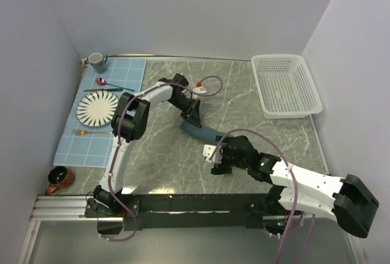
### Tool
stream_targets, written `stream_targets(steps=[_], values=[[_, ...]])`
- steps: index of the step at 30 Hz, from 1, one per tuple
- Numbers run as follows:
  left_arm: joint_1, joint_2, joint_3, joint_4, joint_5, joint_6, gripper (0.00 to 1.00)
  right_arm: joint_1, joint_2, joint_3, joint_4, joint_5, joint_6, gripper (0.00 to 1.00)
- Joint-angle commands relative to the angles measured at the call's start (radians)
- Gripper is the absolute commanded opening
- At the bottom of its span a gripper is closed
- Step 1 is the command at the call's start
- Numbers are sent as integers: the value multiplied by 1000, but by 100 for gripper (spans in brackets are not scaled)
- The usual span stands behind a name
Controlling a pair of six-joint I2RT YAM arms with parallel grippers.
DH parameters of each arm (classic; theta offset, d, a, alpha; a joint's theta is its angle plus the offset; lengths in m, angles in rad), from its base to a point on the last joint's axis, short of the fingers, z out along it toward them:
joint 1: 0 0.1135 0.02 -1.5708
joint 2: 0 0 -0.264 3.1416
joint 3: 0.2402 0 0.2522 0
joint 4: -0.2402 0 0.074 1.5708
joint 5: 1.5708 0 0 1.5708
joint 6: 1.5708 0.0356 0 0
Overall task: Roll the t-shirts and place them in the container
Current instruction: Roll the T-shirt to the center of the board.
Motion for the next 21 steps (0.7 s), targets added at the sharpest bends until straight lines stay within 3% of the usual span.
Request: stream_targets(steps=[1, 7, 21], values=[[-28, 21, -52, 14, -149, 21, 15, 12, 42, -17, 250, 116, -140, 100], [-26, 41, -39, -2, -136, 28, 16, 13, 100, -89, 384, 147, -246, 100], [-25, 50, -29, -12, -61, 2, 16, 24, 289, -117, 491, 130, -280, 100]])
